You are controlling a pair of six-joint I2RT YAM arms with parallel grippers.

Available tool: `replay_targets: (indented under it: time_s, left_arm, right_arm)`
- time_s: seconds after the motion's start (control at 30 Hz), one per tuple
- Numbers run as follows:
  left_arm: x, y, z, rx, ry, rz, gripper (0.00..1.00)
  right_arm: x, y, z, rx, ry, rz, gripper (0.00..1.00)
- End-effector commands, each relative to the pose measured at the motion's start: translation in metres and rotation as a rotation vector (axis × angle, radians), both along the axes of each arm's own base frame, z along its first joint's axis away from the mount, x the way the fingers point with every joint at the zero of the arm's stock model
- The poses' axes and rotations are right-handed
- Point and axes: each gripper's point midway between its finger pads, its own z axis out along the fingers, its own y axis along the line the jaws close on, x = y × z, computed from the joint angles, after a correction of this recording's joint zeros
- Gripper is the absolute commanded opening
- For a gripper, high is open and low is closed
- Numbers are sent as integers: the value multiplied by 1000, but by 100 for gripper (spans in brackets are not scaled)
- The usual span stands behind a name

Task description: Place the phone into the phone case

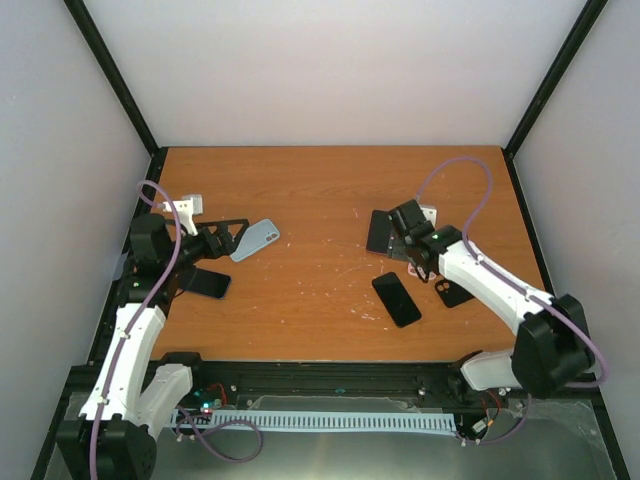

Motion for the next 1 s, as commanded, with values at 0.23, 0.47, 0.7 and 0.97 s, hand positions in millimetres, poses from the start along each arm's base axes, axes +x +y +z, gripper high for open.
replay_targets:
  time_s: [0.23, 0.47, 0.7, 0.97]
  left_arm:
    - [1, 11, -6, 79, -8, 63, 100]
    - [-2, 9, -5, 80, -19, 43, 100]
    - [-2, 8, -6, 79, -16, 39, 99]
    - [-1, 9, -7, 82, -15, 44, 100]
  right_arm:
    - [60, -47, -63, -47, 39, -167, 47]
    - [79, -44, -84, -5, 77, -151, 30]
    - [86, -40, -113, 21, 138, -127, 28]
    - [80, -39, -125, -11, 205, -89, 5]
